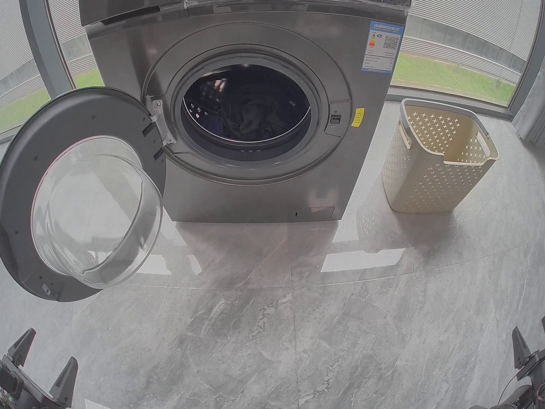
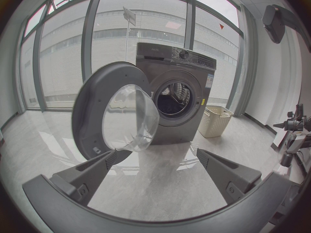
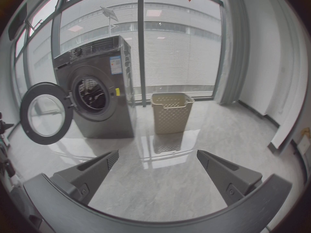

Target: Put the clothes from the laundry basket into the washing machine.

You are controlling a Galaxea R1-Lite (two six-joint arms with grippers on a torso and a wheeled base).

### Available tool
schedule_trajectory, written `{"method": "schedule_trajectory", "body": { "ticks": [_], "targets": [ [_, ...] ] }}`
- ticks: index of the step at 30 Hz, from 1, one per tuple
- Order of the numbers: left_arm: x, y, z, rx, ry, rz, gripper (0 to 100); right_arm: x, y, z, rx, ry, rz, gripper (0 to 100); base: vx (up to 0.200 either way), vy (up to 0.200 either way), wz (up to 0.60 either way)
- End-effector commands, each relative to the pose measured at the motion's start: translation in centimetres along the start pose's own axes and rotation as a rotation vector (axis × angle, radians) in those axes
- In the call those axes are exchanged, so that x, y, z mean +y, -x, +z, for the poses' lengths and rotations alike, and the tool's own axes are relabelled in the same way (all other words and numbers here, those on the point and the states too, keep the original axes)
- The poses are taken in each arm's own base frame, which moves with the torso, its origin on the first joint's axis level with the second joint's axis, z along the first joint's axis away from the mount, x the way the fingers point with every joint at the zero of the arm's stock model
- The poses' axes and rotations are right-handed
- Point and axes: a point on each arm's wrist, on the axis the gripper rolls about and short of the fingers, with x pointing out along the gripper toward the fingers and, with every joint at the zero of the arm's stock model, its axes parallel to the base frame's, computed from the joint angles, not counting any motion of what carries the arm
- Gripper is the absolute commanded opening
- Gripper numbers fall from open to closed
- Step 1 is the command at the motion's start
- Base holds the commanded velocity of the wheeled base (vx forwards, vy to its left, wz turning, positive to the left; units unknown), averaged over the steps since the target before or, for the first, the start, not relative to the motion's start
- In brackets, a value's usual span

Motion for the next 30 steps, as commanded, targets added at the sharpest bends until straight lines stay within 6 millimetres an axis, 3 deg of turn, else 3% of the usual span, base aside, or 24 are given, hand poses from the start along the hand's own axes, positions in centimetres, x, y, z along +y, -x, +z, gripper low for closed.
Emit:
{"method": "schedule_trajectory", "body": {
  "ticks": [1,5,8,17,26,30],
  "targets": [
    [-0.18,0.81,-1.35,-0.021,-0.027,0.167,100,-0.03,0.66,-0.52,-0.057,0.063,-0.144,100,0.0,0.0,0.0],
    [-0.23,1.22,-2.21,0.019,-0.064,0.145,100,0.66,1.04,-0.77,-0.115,0.103,0.177,100,0.0,0.0,0.0],
    [-0.22,1.22,-2.25,0.008,-0.042,0.153,100,0.55,0.95,-1.29,-0.053,0.029,0.133,100,0.0,0.0,0.0],
    [-0.23,1.22,-2.23,0.006,-0.039,0.148,100,0.68,1.04,-1.29,-0.053,0.075,0.195,100,0.0,0.0,0.0],
    [-0.21,1.23,-2.25,0.008,-0.037,0.157,100,0.67,1.0,-1.31,-0.059,0.067,0.192,100,-0.2,0.0,0.0],
    [-0.21,1.23,-2.25,0.008,-0.036,0.157,100,0.68,1.0,-1.31,-0.059,0.07,0.19,100,0.0,0.0,0.0]
  ]
}}
